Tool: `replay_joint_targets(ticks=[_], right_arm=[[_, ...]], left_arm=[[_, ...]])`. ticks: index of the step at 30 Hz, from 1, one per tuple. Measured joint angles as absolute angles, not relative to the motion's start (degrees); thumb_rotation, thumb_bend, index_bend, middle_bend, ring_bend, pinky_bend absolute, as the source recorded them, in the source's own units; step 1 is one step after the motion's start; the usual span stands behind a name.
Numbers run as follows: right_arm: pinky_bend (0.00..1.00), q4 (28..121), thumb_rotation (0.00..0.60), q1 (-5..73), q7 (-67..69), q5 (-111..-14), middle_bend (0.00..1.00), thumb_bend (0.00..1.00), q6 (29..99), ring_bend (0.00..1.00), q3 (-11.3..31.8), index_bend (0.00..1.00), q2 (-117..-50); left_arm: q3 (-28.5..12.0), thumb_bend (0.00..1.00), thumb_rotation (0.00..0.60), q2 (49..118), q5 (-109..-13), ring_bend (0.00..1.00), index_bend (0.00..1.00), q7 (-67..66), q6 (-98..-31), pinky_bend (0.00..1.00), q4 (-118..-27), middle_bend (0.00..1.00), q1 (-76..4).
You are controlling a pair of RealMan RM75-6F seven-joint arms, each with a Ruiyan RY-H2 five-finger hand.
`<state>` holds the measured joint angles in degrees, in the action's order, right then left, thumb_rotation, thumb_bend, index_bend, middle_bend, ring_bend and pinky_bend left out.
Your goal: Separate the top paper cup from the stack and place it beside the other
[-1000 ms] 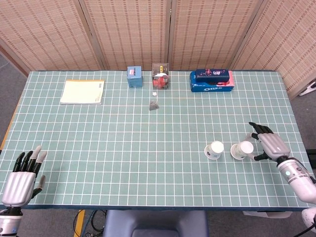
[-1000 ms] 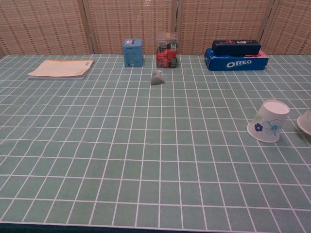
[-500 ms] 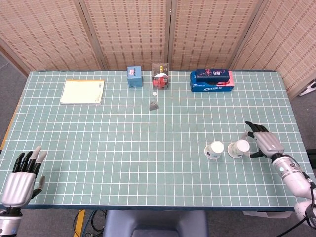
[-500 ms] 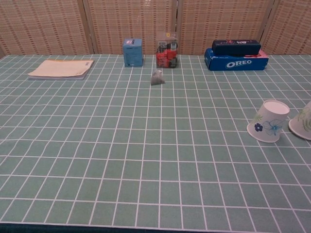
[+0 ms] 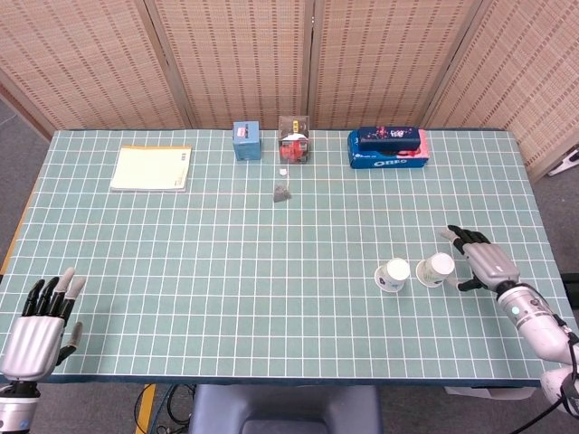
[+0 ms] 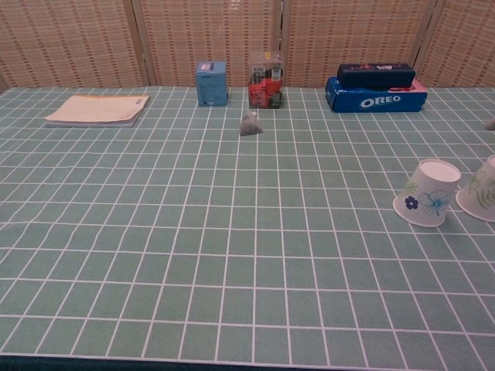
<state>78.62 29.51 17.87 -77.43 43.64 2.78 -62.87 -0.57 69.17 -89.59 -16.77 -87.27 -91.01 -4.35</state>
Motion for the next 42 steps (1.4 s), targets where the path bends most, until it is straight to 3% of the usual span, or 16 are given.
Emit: replay_joint_targets(ticks=[6,17,28,35,42], right_arm=[[0.00,83.15,0.600,27.66,15.00,-78.13,0.00,0.25,48.74,0.00,2.76,0.05,-59.72],[0.00,93.89,0.600,15.76,-2.63,-84.21,0.00,0.24,72.40,0.00,-0.36,0.05,-57.02],[0.00,87.60,0.600,5.97,-4.06,-90.75,0.00,0.24,88.02,0.00,-2.89,0.05,-64.33],[0.00,82.96,0.600,4.05,4.89,-92.76,0.00,0.25,90.53,0.00,-3.34,0.05,-65.78],[0.00,81.88,0.600,2.19,5.46,-93.55,0.00,0.25,92.89,0.00,-2.96,0.05,-66.31]], left_arm=[[-0.46,0.49,0.600,69.27,-89.34,0.00,0.00,-17.15,-86.80,0.00,-91.17,0.00,-4.41],[-0.15,0.50,0.600,69.16,-89.23,0.00,0.00,-17.47,-85.60,0.00,-91.65,0.00,-4.85],[0.15,0.50,0.600,68.56,-90.32,0.00,0.00,-16.17,-84.50,0.00,-91.86,0.00,-5.79],[0.16,0.50,0.600,68.64,-90.06,0.00,0.00,-15.85,-83.36,0.00,-91.82,0.00,-6.43],[0.10,0.50,0.600,68.64,-90.89,0.00,0.00,-15.34,-83.79,0.00,-91.54,0.00,-6.73]])
